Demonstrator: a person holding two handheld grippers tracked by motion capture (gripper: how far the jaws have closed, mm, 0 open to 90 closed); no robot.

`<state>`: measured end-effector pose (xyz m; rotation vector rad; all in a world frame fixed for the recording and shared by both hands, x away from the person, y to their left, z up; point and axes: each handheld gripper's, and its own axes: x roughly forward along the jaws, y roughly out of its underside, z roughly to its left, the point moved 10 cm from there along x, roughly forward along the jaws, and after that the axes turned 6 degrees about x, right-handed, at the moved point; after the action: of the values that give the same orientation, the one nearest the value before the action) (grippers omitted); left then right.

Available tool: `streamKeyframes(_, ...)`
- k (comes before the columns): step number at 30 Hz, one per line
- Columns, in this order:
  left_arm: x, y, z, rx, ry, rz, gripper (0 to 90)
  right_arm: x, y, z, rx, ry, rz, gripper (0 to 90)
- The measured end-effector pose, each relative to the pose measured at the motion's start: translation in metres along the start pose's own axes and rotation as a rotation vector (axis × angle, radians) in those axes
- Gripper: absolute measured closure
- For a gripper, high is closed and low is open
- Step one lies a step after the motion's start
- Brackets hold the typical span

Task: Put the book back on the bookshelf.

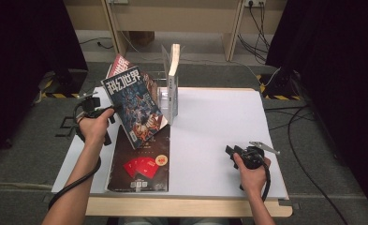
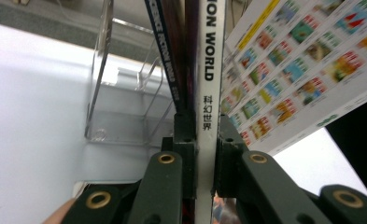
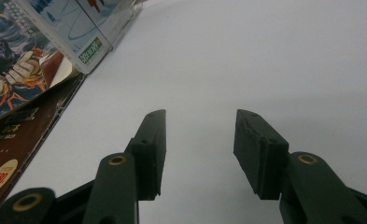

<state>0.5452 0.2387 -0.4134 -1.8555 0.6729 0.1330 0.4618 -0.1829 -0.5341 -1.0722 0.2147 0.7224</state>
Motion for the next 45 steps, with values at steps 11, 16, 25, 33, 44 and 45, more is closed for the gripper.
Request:
streamKeyframes(11, -0.003, -0.017, -0.018, 0.036, 0.03, -0.05, 82.2, -0.002, -0.001, -0.002, -0.003, 0.003, -0.007, 55.1)
streamKeyframes(16, -0.002, -0.019, -0.024, 0.043, 0.039, -0.055, 82.2, -0.002, -0.001, -0.002, -0.001, 0.003, -0.008, 55.1)
streamKeyframes(25, -0.004, -0.026, -0.035, 0.05, 0.059, -0.068, 82.2, -0.002, -0.002, -0.002, 0.003, 0.004, -0.014, 55.2)
streamKeyframes(33, -0.007, -0.043, -0.041, 0.06, 0.058, -0.098, 82.2, -0.003, -0.003, -0.002, 0.004, 0.002, -0.017, 55.2)
streamKeyframes(44, -0.006, -0.054, -0.044, 0.059, 0.055, -0.117, 82.2, -0.004, -0.003, -0.002, -0.002, 0.002, -0.019, 55.2)
streamKeyframes(45, -0.005, -0.055, -0.044, 0.061, 0.052, -0.117, 82.2, -0.004, -0.003, -0.002, -0.001, 0.002, -0.019, 55.3)
